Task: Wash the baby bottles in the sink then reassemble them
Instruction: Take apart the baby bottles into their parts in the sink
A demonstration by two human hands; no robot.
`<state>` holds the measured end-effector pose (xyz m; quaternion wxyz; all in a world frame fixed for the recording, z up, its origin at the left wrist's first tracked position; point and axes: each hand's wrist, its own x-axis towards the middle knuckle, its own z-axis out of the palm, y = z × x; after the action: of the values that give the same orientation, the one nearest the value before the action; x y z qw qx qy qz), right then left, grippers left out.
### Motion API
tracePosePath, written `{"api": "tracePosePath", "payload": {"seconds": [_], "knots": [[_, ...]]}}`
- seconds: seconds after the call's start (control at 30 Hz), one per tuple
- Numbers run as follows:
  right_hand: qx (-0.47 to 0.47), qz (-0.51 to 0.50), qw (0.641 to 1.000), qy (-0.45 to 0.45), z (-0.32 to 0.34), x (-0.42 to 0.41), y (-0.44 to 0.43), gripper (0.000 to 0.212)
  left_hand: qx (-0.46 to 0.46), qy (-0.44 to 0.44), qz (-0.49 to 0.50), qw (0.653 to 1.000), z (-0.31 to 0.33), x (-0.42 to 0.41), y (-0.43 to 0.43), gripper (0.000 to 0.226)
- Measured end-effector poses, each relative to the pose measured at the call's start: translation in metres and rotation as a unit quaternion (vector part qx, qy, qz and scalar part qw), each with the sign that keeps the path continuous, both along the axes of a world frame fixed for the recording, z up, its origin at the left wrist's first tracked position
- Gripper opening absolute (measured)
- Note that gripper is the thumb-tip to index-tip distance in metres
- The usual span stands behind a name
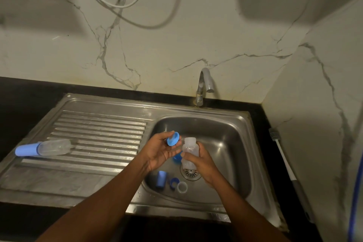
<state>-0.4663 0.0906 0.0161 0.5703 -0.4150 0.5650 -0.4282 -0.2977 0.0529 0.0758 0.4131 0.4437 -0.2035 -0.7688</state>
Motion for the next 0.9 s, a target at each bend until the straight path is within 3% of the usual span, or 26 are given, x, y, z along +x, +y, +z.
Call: {"api": "tracePosePath", "payload": {"seconds": [0.13,0.27,0.37,0.73,0.9], "knots": [[0.031,-0.078,0.995,0.058,-0.019,-0.015,-0.002,0.045,0.017,-0.005,0.021,1.000,-0.007,0.010,0.002,0.016],[0.060,-0.112,0.977,0.169,-0.049,-0.034,-0.008,0.067,0.040,0.003,0.025,0.999,-0.015,0.021,0.005,0.013],[0.094,-0.119,0.964,0.219,-0.061,-0.041,-0.016,0.056,0.054,0.007,0.047,0.997,-0.021,0.030,0.008,0.013],[0.059,0.032,0.951,0.303,-0.104,0.002,-0.114,0.052,0.088,0.004,0.096,0.991,-0.055,0.027,0.010,0.011],[0.033,0.071,0.949,0.305,-0.162,0.027,-0.156,0.064,0.118,-0.004,0.112,0.987,-0.078,0.015,-0.003,0.014]]}}
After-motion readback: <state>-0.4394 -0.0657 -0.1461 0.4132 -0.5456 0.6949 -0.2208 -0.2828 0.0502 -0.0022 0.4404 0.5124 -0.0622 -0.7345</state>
